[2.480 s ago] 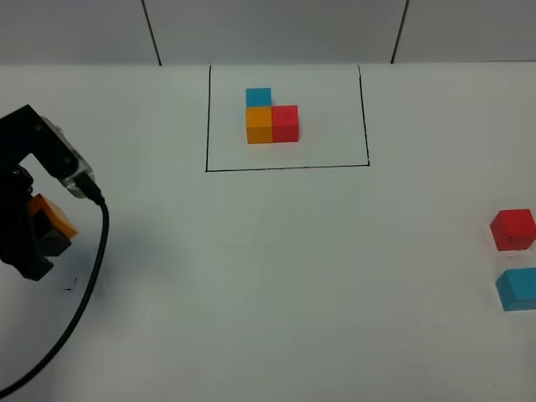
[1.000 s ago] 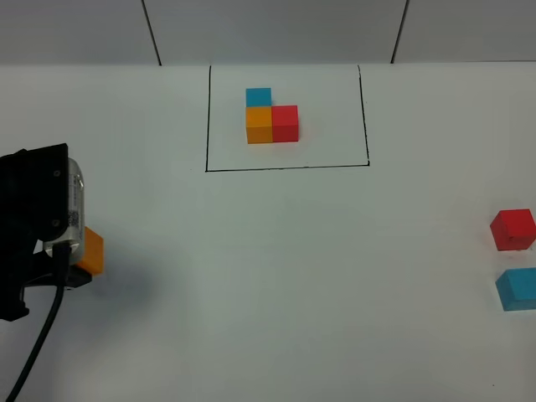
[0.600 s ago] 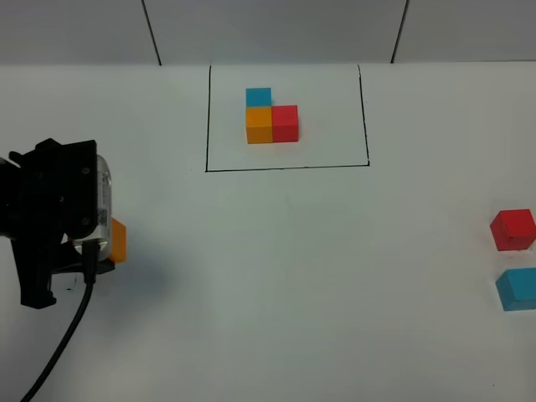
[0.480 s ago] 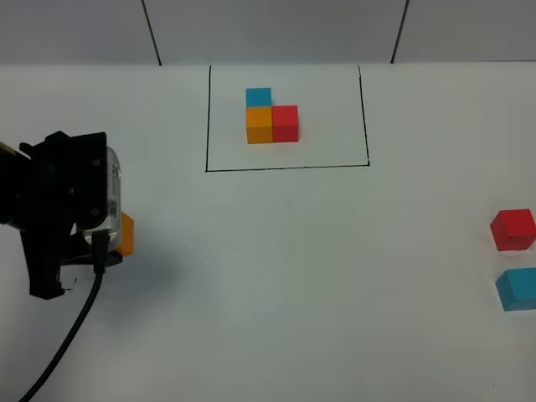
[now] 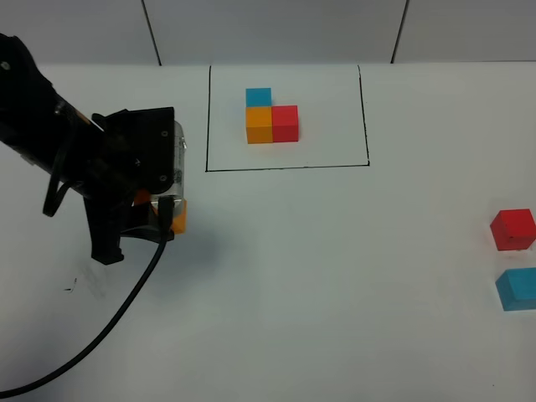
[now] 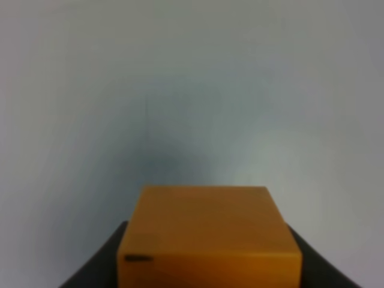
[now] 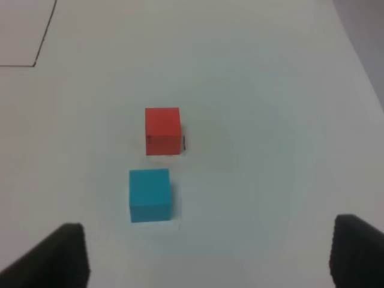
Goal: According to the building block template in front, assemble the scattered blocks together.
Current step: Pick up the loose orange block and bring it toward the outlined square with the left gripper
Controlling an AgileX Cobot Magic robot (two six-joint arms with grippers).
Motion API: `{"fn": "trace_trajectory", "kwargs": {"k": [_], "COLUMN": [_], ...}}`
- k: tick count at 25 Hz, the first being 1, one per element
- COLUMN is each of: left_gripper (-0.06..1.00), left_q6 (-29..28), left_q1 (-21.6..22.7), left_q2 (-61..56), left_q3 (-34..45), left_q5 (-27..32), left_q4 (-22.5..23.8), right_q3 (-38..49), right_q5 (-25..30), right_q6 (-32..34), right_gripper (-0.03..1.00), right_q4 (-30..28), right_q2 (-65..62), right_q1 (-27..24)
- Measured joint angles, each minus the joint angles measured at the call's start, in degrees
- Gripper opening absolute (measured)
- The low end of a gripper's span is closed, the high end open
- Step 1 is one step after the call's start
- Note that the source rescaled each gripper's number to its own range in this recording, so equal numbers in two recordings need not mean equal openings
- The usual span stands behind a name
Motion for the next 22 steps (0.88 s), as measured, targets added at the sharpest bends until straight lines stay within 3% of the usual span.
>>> {"fn": "trace_trajectory", "kwargs": {"k": [14,16,22], "left_gripper": [0.59,0.59,0.59], "left_q6": [-7.6,-5.7,7.5], "left_q1": [-3.4,-3.6,-3.8], "left_q2": [7.3,7.3,7.3], "left_q3": [-1.1,-1.2,-1.2], "left_q5": [-1.1,-1.0,0.8], "left_q4": [5.8,6.0,6.0], "right_q3": [0.0,0.0,0.0], "right_q5": [0.0,0.0,0.0], "right_q6": [0.0,0.0,0.0], "right_gripper": [0.8,0.8,0.8], "right_q4": [0.0,0.0,0.0], "right_q2": [0.0,0.0,0.0], "right_q1": [0.0,0.0,0.0]}}
